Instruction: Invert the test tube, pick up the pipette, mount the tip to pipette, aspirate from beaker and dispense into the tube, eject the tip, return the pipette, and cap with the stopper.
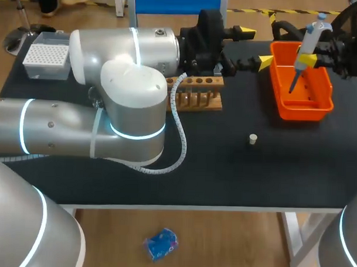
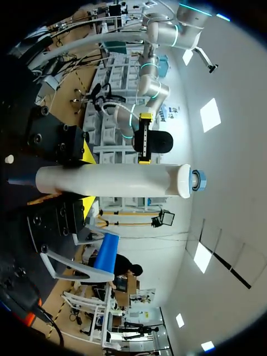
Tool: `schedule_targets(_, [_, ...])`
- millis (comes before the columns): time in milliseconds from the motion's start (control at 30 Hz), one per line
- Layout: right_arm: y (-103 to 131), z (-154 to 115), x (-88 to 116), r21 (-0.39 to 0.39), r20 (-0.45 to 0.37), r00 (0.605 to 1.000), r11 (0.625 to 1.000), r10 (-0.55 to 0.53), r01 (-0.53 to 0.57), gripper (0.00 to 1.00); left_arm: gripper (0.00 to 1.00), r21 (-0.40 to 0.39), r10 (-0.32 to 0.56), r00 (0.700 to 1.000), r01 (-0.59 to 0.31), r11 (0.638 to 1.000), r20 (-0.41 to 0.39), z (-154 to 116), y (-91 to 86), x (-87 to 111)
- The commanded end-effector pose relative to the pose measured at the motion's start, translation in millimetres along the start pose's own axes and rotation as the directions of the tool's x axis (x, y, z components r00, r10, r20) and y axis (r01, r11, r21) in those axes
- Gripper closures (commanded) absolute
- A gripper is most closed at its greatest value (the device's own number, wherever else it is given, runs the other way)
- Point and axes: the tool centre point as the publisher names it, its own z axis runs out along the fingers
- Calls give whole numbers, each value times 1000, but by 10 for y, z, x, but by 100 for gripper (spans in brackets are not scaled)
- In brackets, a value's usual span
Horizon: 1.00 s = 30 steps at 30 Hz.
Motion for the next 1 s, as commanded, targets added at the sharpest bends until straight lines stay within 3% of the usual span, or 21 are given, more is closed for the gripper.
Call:
schedule_targets(33, [-78, 161, 58, -23, -35, 999, 1000, 6, -7, 100, 0, 57, -8, 1000, 9, 998, -7, -296, 144, -16])
schedule_targets(200, [-106, 421, 219, -36, -98, 995, 999, 7, -11, 100, 0, 74, -21, 1000, 21, 997, -4, -652, 256, -23])
schedule_targets(400, [-122, 810, 439, -20, -191, 981, 1000, 19, -24, 100, 0, 87, 27, 999, -23, 996, -40, -950, 335, -35])
schedule_targets(833, [-384, 1521, 949, 11, -317, 946, 997, 71, -71, 100, 0, 113, 46, 998, -41, 993, -45, -1355, 477, -188])
schedule_targets(1000, [-410, 1562, 967, 29, -327, 942, 998, 69, -62, 100, 0, 113, 46, 998, -41, 993, -45, -1355, 477, -188])
